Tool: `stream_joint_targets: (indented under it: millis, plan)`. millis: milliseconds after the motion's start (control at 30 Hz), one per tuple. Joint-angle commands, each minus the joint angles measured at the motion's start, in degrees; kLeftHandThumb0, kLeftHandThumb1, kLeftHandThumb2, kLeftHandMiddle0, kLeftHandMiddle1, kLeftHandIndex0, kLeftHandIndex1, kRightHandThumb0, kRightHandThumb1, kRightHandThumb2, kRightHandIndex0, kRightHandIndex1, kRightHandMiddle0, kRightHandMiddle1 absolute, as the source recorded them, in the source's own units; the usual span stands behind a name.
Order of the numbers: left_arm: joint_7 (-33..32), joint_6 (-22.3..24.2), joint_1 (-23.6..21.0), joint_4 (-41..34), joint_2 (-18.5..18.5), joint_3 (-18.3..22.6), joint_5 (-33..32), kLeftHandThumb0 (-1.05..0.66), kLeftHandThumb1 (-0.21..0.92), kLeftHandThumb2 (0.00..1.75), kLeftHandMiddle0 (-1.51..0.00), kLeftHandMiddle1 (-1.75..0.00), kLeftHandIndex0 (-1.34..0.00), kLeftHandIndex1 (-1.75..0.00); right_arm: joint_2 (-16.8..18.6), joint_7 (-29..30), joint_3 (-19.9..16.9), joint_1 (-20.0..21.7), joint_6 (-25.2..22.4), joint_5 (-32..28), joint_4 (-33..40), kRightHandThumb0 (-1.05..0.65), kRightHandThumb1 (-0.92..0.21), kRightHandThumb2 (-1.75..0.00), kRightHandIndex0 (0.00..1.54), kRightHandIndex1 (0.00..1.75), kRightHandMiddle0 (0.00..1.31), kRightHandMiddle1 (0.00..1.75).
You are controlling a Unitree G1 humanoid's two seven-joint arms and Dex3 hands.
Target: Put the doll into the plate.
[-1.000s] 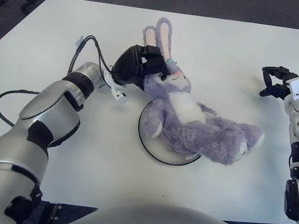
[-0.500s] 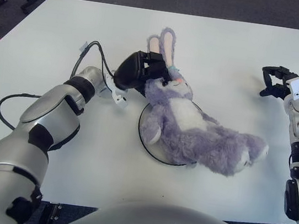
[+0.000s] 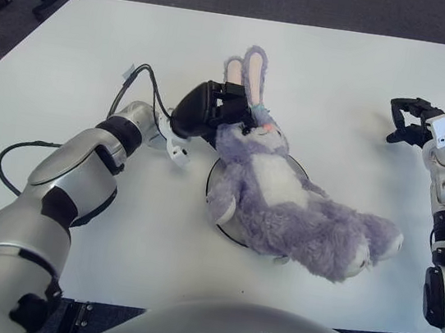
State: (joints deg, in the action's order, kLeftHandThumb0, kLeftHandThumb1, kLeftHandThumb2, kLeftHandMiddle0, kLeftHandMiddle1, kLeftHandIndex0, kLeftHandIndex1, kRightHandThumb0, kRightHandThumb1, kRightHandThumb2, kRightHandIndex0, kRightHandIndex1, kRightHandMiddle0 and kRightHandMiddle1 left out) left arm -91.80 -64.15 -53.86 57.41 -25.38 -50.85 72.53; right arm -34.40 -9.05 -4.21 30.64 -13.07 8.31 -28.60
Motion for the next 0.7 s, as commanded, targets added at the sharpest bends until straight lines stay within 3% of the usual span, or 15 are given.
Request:
stream_joint_targets:
  millis: [0,300,400,500,667]
  plan:
    - [-0.70,0.32,0.06,-0.55,-0.37,-0.61,0.79,-0.21,0.92,0.16,-0.98,-1.75,-0.80,-1.75,-0.84,-0.38,-0.09,0.74,0.11,0.49,0.91,-0.77,-0.92,-0.72,0.67,0.00,0.29,0.48]
    - [1.55,-1.06,-0.61,-0.09,-0.04,-1.19,0.10,-0.24,0.92,0.15,-0.98,-1.75,-0.82,-1.75,-0.93,-0.46,-0.16,0.96,-0.10,0.47,0.72,-0.76,-0.92,-0.72,0.67,0.00,0.29,0.48]
    - [4.23,-0.67,-0.59,0.19,-0.28,-0.91,-0.48,-0.37,0.92,0.20,-0.96,-1.75,-0.76,-1.75,-0.91,-0.37,-0.14,1.04,-0.19,0.51,0.52,-0.76,-0.92,-0.71,0.67,0.00,0.29,0.49]
    - [6.23,-0.55,-0.48,0.18,-0.46,-0.47,-1.11,-0.52,0.92,0.29,-0.89,-1.75,-0.62,-1.73,-0.90,-0.31,-0.11,1.07,-0.19,0.56,0.39,-0.76,-0.92,-0.71,0.67,0.00,0.29,0.49]
    - [9.73,-1.41,-0.42,0.27,-0.79,0.15,-2.63,-0.66,0.92,0.38,-0.73,-1.72,-0.48,-1.54,-0.90,-0.24,-0.08,1.11,-0.17,0.62,0.19,-0.75,-0.92,-0.71,0.68,0.00,0.29,0.49]
